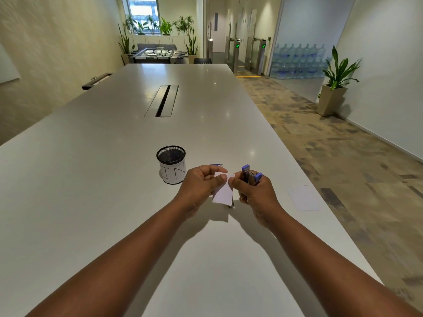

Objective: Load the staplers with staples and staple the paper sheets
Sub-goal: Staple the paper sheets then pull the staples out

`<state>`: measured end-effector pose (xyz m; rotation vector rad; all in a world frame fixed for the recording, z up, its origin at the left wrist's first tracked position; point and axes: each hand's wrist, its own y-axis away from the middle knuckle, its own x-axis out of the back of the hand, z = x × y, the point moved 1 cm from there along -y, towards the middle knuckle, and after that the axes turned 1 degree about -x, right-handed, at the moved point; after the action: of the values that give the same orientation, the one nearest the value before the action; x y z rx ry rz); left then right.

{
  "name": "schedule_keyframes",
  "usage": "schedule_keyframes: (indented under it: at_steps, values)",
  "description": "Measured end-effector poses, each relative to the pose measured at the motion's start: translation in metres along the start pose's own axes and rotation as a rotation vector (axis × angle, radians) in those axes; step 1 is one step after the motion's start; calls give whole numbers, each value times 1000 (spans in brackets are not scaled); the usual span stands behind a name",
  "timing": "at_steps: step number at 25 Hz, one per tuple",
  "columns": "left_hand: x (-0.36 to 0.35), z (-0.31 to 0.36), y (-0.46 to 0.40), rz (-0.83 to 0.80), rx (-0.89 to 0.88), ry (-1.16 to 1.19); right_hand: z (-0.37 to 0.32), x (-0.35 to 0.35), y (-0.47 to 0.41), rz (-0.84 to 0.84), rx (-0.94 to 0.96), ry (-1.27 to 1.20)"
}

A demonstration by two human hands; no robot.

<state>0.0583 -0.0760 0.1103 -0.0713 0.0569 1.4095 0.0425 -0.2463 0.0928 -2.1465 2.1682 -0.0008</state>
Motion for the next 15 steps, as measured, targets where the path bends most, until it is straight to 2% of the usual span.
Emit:
schedule_keyframes:
  at_steps: [7,12,15]
  values:
    - [-1,0,-2,-3,5,-14,-1,3,-2,-15,-10,2]
    - [-2,-3,-6,61,129,57,3,4,-2,22,-32,-36]
    - [-1,-5,-10,102,92,-85,6,2,-2,28,-48,-51]
